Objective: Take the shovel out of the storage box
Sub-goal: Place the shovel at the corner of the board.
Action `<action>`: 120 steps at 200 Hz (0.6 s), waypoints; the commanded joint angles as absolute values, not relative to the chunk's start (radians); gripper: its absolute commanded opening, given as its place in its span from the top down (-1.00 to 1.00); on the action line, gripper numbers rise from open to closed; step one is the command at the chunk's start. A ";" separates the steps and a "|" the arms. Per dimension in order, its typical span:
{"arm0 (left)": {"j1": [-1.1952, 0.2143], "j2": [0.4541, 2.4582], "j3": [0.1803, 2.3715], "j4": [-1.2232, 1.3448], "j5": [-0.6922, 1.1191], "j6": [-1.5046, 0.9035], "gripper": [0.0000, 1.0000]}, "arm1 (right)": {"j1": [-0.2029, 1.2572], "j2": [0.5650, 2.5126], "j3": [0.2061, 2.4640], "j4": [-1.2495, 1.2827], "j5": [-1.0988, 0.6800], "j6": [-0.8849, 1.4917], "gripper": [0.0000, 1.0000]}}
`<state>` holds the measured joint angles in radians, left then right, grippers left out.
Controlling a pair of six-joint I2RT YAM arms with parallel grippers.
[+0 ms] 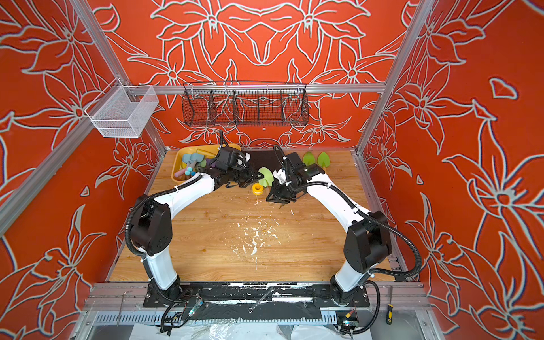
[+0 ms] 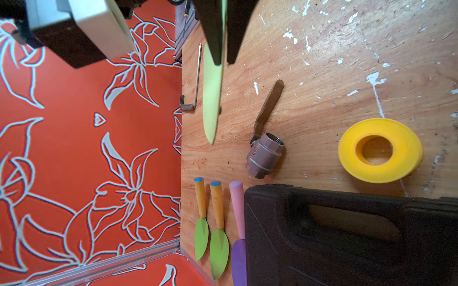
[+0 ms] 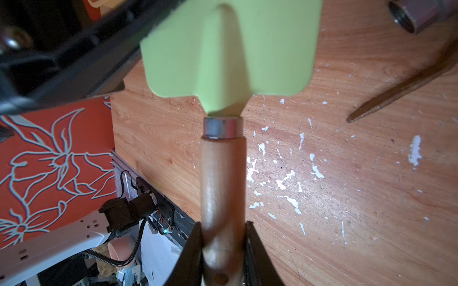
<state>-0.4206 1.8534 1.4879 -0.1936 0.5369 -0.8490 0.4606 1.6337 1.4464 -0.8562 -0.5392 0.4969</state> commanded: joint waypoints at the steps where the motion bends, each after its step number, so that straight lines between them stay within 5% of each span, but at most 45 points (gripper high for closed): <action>1: -0.414 1.800 1.475 -0.157 0.540 -0.873 0.16 | 0.449 1.643 1.474 -0.942 -0.450 0.462 1.00; 18: -0.405 1.761 1.477 -0.182 0.528 -0.873 -0.27 | 0.414 1.639 1.492 -0.998 -0.392 0.404 1.00; 78: -0.399 1.564 1.525 -0.396 0.435 -0.732 -0.69 | 0.039 1.592 1.458 -1.006 -0.268 0.106 1.00; 83: -0.399 1.548 1.525 -0.411 0.424 -0.720 -0.76 | 0.004 1.601 1.462 -0.997 -0.272 0.081 1.00; 86: -0.399 1.538 1.525 -0.419 0.419 -0.713 -0.98 | -0.014 1.609 1.466 -0.989 -0.274 0.067 1.00; 120: -0.399 1.447 1.514 -0.505 0.353 -0.630 -0.94 | -0.141 1.746 1.561 -0.919 -0.242 -0.073 1.00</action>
